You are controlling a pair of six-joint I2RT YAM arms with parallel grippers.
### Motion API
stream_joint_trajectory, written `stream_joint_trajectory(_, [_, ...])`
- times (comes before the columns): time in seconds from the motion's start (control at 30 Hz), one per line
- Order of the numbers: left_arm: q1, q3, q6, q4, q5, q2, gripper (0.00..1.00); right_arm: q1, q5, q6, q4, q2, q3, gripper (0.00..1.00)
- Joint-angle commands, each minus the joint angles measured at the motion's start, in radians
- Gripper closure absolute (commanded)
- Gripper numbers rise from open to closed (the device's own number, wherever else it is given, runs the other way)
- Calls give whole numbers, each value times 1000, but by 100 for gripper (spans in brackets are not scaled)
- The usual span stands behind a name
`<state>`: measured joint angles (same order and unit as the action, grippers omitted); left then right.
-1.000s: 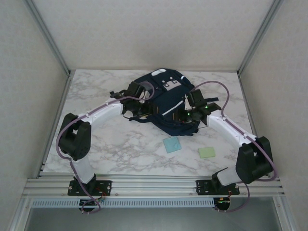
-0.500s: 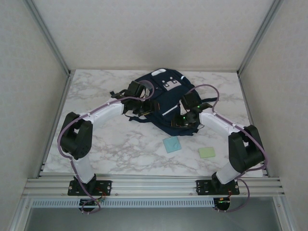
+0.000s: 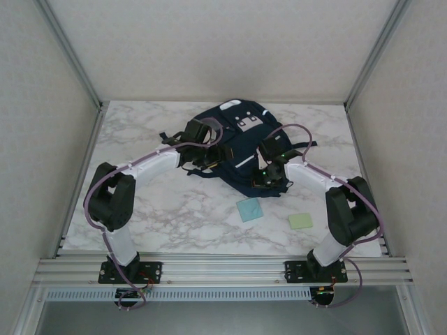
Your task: Pack the student bag
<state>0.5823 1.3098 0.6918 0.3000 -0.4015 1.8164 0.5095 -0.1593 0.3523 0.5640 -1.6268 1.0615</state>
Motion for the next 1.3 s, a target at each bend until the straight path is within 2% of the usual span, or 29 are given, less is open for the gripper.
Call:
stream_joint_trajectory(0.0, [24, -26, 51, -54, -29, 26, 27, 10, -48, 17, -1, 28, 4, 100])
stream_joint_trajectory(0.17, [37, -20, 83, -93, -43, 87, 28, 10, -173, 75, -83, 57, -14, 100])
stream_joint_trajectory(0.27, [37, -10, 91, -117, -20, 120, 36, 10, -213, 95, -107, 65, -18, 100])
stream_joint_trajectory(0.4, [36, 7, 64, -110, 19, 138, 90, 7, -196, 94, -85, 83, -21, 100])
stream_joint_trajectory(0.43, [32, 9, 52, -104, 27, 135, 100, 5, -179, 88, -68, 89, -21, 100])
stream_joint_trajectory(0.57, [11, -23, 38, -118, 39, 87, 100, -38, -116, 75, -7, 118, -43, 100])
stream_joint_trajectory(0.83, [-36, -83, 5, -81, 46, -13, 100, -161, -76, 47, 10, 188, -94, 100])
stream_joint_trajectory(1.1, [-98, -81, -93, 29, 78, -69, 100, -250, 124, -53, 47, 185, -42, 100])
stream_joint_trajectory(1.17, [-127, -83, -102, 30, 73, -80, 100, -253, 107, -58, 39, 170, -22, 100])
stream_joint_trajectory(1.27, [-167, -53, -123, 34, 90, -79, 100, -240, -15, -40, -5, 145, -13, 100])
